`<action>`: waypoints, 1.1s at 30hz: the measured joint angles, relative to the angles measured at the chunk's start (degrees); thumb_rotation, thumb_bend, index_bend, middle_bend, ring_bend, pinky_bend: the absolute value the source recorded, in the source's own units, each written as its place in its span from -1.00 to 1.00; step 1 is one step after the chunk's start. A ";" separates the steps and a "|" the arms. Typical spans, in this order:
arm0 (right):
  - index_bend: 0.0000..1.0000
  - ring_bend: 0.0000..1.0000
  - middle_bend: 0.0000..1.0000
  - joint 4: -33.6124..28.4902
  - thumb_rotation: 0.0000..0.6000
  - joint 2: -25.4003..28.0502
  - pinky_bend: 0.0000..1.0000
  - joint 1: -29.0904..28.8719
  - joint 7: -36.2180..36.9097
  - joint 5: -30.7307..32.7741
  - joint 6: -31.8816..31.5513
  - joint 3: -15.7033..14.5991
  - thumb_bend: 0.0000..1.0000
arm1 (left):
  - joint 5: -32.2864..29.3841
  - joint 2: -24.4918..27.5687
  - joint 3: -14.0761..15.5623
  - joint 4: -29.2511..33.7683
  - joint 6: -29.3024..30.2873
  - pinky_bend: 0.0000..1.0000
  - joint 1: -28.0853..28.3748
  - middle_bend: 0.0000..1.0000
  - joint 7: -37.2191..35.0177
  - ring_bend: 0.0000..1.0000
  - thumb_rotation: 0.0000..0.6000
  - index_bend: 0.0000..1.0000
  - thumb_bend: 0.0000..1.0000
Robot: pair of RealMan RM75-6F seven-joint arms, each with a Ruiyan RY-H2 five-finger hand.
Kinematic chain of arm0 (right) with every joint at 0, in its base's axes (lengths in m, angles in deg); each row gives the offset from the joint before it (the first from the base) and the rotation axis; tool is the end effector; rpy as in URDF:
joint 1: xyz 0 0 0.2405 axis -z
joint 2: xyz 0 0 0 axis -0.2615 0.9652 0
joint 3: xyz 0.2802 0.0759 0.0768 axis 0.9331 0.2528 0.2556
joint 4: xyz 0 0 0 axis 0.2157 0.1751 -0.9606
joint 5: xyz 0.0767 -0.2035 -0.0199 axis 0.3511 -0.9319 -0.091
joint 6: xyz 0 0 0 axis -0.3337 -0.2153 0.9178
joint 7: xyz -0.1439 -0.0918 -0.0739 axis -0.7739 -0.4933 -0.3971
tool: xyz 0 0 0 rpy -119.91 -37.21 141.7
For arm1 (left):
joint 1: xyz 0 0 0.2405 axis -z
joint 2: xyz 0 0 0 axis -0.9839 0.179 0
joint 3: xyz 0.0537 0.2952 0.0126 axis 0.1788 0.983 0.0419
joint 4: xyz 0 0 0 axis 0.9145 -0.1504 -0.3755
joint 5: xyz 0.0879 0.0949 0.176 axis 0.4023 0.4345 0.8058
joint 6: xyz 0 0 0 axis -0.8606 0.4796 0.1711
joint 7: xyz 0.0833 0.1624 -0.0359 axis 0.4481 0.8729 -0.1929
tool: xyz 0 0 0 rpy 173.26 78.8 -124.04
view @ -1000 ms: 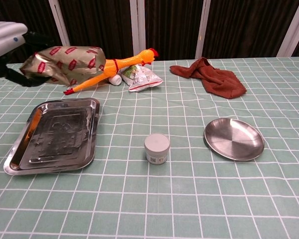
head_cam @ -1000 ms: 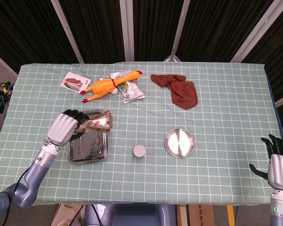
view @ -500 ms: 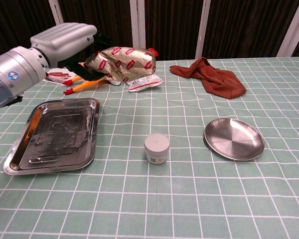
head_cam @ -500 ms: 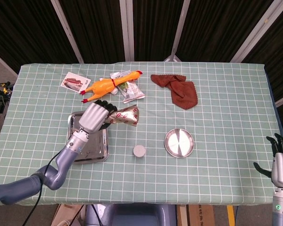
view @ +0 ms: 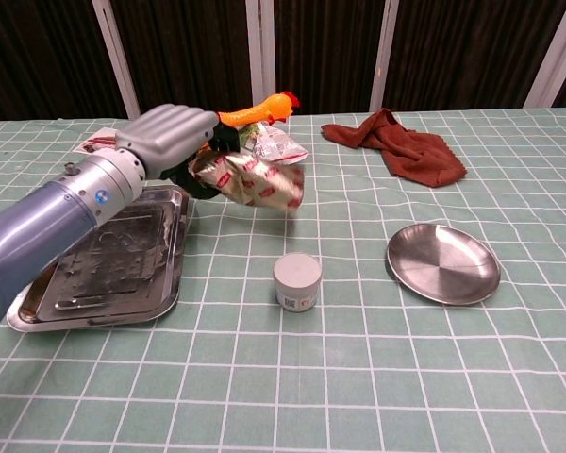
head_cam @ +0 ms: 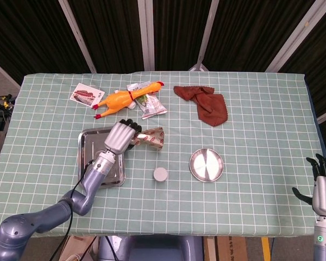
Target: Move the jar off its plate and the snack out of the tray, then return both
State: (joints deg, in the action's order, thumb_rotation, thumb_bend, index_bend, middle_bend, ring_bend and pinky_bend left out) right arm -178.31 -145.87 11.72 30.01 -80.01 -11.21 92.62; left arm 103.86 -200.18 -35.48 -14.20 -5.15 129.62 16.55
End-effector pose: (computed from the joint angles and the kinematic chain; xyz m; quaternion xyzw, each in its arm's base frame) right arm -0.3792 -0.2339 0.1711 0.4972 -0.3897 0.3510 0.6912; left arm -0.1294 0.4671 -0.1079 -0.7379 -0.2343 -0.4373 0.4576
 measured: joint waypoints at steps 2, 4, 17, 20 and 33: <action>-0.53 -0.75 -0.73 -0.08 1.00 0.07 -1.00 0.09 -0.01 -0.09 -0.03 -0.01 -0.75 | -0.80 -1.58 0.07 -2.01 -1.19 -0.36 0.25 -0.38 -0.04 -0.64 1.00 -0.20 -0.35; -0.53 -0.75 -0.73 -0.19 1.00 0.15 -1.00 0.18 -0.02 -0.18 -0.14 0.03 -0.75 | -1.76 -2.83 0.10 -3.18 -2.75 -0.42 0.53 -0.44 0.08 -0.71 1.00 -0.23 -0.39; -0.53 -0.75 -0.73 -0.70 1.00 0.43 -1.00 0.47 0.08 -0.56 0.00 0.11 -0.75 | -3.30 -2.93 0.28 -0.47 -4.28 -0.62 0.91 -0.72 3.13 -0.93 1.00 -0.36 -0.63; -0.53 -0.75 -0.73 -0.76 1.00 0.36 -1.00 0.47 -0.14 -0.76 0.05 0.04 -0.75 | -3.44 -1.34 -0.29 2.76 -3.03 -0.64 0.61 -0.75 3.63 -0.96 1.00 -0.36 -0.64; -0.53 -0.75 -0.73 -2.56 1.00 0.91 -1.00 0.35 0.05 -1.70 2.02 -1.15 -0.75 | -5.09 15.83 -2.42 30.66 3.04 -0.66 -4.95 -0.78 8.00 -0.98 1.00 -0.42 -0.66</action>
State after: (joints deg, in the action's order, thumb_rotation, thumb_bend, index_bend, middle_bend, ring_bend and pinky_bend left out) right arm -180.87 -144.96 12.06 30.06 -81.71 -9.19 91.48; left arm 98.77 -184.35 -37.90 16.45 -2.12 124.67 24.55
